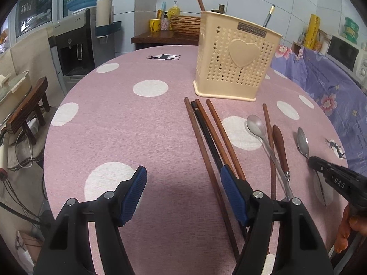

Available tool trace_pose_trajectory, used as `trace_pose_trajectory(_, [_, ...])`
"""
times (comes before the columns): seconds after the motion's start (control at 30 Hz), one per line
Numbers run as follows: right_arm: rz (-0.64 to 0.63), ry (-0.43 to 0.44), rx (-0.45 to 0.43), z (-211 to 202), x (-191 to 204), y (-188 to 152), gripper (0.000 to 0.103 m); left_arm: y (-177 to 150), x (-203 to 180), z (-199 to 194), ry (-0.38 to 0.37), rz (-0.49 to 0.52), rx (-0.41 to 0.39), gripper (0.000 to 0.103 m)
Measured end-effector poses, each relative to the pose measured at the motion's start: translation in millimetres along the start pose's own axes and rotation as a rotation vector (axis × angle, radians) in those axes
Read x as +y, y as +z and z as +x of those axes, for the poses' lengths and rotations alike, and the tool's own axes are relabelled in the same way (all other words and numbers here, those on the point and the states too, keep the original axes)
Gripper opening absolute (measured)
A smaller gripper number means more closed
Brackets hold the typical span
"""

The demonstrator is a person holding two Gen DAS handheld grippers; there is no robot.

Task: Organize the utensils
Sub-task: 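Reach the right tool to the steel spoon and grasp its handle, then grasp another brown chopstick with the left tool while the right tool lifts the spoon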

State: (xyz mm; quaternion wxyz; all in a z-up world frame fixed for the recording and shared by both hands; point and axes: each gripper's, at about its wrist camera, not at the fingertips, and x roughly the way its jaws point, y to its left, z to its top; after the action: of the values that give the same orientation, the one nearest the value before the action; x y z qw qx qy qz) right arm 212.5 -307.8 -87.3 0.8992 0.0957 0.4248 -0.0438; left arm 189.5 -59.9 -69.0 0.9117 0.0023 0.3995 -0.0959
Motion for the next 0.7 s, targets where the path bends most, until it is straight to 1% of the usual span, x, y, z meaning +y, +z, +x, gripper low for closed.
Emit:
trace_pose_trajectory(0.1, [0.002,-0.008,-0.023,-3,-1,-1,0.009,-2,-8,3,0.013,0.024,0.012,0.065])
trace_pose_trajectory(0.2, [0.008,-0.016,-0.039,-6,-2,-2,0.017,-4,-15,9,0.034,0.045,0.027,0.064])
trace_pose_trajectory(0.23, [0.008,-0.017,-0.047,-8,-3,-2,0.023,-6,-18,11,0.053,0.055,0.03,0.064])
trace_pose_trajectory(0.27, [0.009,-0.014,-0.052,-9,-3,-2,0.025,-7,-20,13,0.081,0.068,0.027,0.064])
trace_pose_trajectory(0.37, [0.021,-0.005,-0.057,-13,-5,-1,0.026,-10,-24,17,0.125,0.105,0.034,0.063])
trace_pose_trajectory(0.43, [0.03,0.0,-0.066,-15,-8,-1,0.027,-12,-21,16,0.124,0.105,0.031,0.063])
trace_pose_trajectory(0.53, [0.052,0.006,-0.069,-18,-15,-1,0.033,-12,-11,12,0.142,0.101,0.029,0.062])
trace_pose_trajectory(0.6, [0.057,0.011,-0.067,-19,-18,0,0.034,-9,0,6,0.119,0.067,0.028,0.062])
trace_pose_trajectory(0.7, [0.044,0.017,-0.06,-17,-17,1,0.034,0,8,-1,0.098,0.025,0.0,0.062])
